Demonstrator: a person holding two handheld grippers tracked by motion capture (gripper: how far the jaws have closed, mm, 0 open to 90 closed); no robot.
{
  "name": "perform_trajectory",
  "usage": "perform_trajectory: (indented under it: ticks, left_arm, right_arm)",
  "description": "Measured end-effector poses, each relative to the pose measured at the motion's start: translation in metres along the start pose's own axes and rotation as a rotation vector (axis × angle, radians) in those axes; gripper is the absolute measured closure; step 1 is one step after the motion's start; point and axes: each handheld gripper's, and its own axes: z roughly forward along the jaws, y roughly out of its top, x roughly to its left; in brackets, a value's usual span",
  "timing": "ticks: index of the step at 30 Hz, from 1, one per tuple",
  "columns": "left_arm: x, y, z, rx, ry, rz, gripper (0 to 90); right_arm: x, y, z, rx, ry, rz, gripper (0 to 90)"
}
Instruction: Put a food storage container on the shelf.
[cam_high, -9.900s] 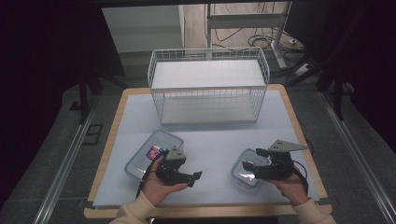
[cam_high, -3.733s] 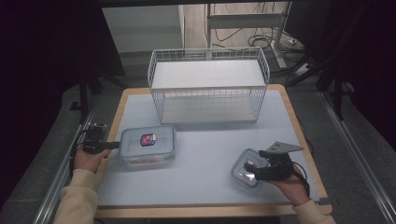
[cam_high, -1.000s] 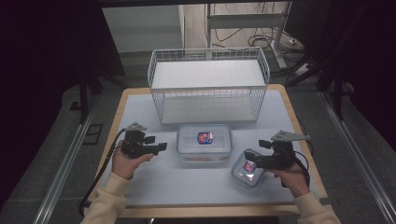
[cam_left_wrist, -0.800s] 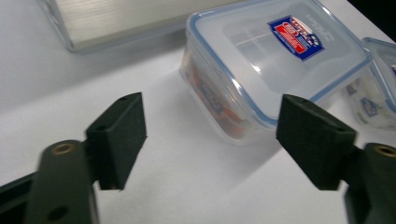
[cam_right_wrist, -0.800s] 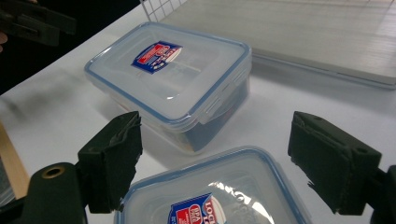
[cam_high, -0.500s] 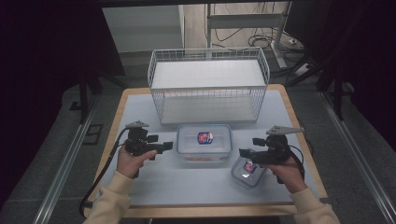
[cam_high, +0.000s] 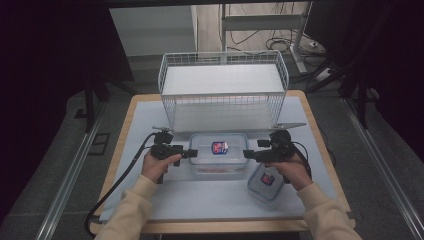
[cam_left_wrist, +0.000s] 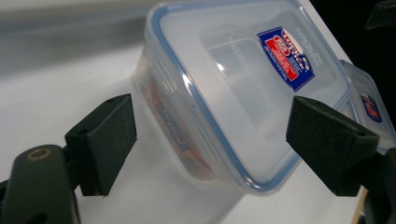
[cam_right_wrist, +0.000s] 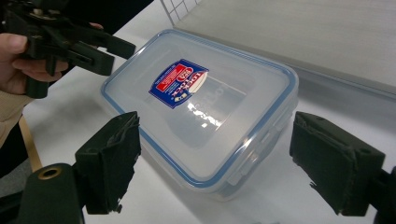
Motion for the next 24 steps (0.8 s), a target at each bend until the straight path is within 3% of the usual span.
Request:
perform_trajectory:
  ticks: [6, 9, 15, 19, 24]
  left_arm:
    - [0.005, 0.0, 0.015, 0.046, -0.05, -0.025, 17.0]
    - [0.006, 0.0, 0.016, 0.045, -0.083, -0.03, 19.8]
    - [0.009, -0.002, 0.014, 0.041, -0.098, -0.053, 23.9]
    - [0.01, -0.002, 0.008, 0.027, -0.099, -0.041, 32.0]
    - [0.011, -0.003, 0.009, 0.04, -0.113, -0.054, 30.3]
  right_arm:
    - [-0.003, -0.002, 0.0, 0.001, -0.011, 0.003, 16.2]
    - [-0.006, -0.001, 0.0, 0.0, -0.016, 0.008, 16.3]
    - [-0.01, -0.001, 0.009, 0.024, -0.023, 0.021, 16.5]
    - [-0.015, 0.001, 0.02, 0.069, -0.011, 0.076, 17.6]
    - [-0.026, 0.005, 0.034, 0.125, 0.002, 0.14, 17.7]
